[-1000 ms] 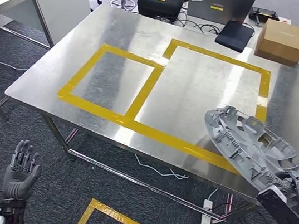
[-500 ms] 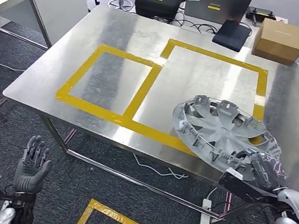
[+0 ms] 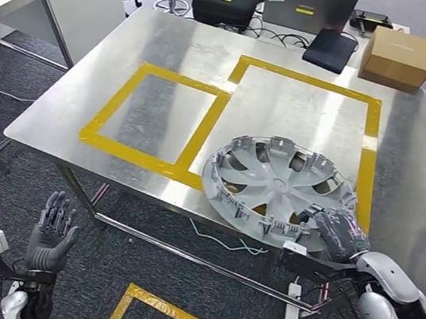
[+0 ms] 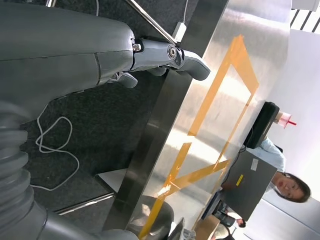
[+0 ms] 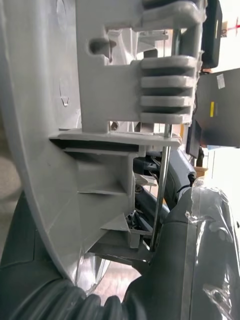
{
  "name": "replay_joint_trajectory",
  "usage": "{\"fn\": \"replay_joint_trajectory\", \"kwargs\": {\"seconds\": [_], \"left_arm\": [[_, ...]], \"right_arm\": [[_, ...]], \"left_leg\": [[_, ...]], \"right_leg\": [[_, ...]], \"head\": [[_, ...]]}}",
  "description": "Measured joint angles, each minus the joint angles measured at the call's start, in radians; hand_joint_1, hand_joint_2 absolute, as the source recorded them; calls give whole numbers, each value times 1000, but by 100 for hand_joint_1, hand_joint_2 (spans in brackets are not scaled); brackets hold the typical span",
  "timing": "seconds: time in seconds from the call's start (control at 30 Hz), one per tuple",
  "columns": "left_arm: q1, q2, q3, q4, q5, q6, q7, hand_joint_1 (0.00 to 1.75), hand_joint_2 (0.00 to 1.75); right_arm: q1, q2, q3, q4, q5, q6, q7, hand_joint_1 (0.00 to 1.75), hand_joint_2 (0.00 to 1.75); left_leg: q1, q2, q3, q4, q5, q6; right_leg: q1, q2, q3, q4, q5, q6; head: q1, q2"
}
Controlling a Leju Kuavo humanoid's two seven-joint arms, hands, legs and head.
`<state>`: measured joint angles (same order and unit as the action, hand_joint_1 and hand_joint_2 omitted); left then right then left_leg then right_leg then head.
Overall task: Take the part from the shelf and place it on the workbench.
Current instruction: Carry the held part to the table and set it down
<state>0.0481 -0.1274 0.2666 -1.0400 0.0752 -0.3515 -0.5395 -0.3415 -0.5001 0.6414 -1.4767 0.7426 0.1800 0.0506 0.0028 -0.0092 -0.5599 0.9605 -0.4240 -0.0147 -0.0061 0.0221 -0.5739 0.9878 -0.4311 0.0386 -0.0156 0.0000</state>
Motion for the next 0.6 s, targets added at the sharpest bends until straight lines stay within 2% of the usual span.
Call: {"fn": "replay_joint_trajectory", "kwargs": {"seconds": [0.17,0.33,0.5,0.6], "left_arm": [[0,8,-6,7,9,9,2,0,175],[8,12,-6,7,19,9,15,0,175],[12,19,-6,7,19,9,20,0,175],[12,19,-6,6,20,8,20,0,175]], "right_arm": [[18,-10,-16,27,-32,-21,51,175,175],[66,-43,-77,32,-47,-28,57,175,175],[99,-55,-122,32,-48,-28,60,175,175],[109,-56,-140,32,-48,-27,60,175,175]], "left_leg": [[0,-1,2,0,0,1],[-1,-8,9,1,-3,4],[-4,-8,9,9,-9,13],[-6,-9,9,9,-21,22]], "right_leg": [[0,-2,0,0,-1,1],[-1,-11,4,-1,-7,4],[-4,-11,18,-3,-6,10],[-5,-11,19,-9,-15,18]], "head": [[0,0],[0,0],[0,0],[0,0]]}}
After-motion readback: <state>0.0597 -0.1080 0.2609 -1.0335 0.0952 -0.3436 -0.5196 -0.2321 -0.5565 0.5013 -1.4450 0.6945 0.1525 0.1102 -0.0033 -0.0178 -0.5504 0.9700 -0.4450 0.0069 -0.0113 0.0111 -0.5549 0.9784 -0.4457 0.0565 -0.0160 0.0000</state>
